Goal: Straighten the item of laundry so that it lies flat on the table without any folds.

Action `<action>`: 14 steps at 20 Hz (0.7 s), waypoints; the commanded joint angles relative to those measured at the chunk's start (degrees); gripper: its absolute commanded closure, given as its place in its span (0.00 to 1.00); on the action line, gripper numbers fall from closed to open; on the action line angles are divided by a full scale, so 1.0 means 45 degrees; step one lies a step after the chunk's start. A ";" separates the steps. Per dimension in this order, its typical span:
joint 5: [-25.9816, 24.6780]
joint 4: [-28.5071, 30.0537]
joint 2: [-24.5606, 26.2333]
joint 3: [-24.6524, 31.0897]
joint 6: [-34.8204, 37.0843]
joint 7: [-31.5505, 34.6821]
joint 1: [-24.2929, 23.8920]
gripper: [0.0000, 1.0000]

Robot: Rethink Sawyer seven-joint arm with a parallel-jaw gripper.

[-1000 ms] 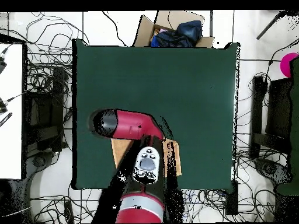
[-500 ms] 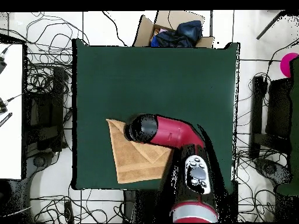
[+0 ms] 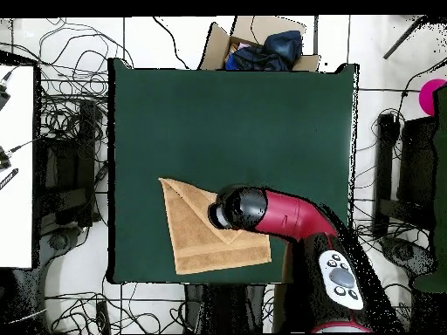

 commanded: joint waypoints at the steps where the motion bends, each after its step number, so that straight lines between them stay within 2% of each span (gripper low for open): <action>1: -0.0432 0.1436 0.0090 0.2366 0.0062 -0.2433 -0.0587 0.00; 7: -0.0481 0.2296 0.0381 0.3896 -0.1176 -0.3511 -0.2150 0.00; 9: -0.0995 0.2311 0.0631 0.4356 -0.1681 -0.3825 -0.2571 0.00; 14: -0.1751 0.2232 0.0828 0.5064 -0.1786 -0.3617 -0.3137 0.00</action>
